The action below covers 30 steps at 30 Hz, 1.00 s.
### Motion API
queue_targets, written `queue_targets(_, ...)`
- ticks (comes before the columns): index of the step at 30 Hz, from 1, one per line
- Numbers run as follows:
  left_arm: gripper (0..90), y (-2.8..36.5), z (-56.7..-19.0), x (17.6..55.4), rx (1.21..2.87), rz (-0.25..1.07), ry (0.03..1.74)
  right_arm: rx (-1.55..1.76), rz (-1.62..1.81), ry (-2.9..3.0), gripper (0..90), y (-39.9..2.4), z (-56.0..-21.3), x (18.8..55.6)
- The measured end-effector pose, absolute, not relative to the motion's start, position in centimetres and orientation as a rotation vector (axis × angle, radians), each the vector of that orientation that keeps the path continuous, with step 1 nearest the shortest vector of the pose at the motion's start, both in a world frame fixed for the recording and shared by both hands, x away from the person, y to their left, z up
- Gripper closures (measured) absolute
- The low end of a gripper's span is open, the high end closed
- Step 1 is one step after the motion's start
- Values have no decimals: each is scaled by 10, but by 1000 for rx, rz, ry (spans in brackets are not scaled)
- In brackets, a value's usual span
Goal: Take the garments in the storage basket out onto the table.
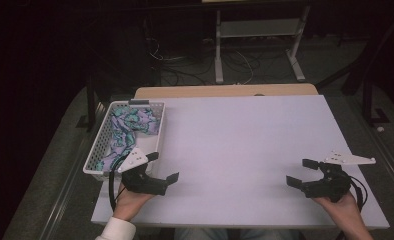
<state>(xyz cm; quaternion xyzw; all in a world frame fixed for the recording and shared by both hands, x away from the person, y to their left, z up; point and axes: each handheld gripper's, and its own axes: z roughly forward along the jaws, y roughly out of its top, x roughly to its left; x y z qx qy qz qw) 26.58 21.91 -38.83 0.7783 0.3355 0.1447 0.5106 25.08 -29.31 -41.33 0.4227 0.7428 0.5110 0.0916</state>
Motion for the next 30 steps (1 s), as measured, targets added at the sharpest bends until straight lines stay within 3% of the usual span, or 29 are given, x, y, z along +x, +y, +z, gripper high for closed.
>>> queue_targets(30,0,225,-385,266,1866,356,832,1244,1509,2235,0,-288,-413,253)
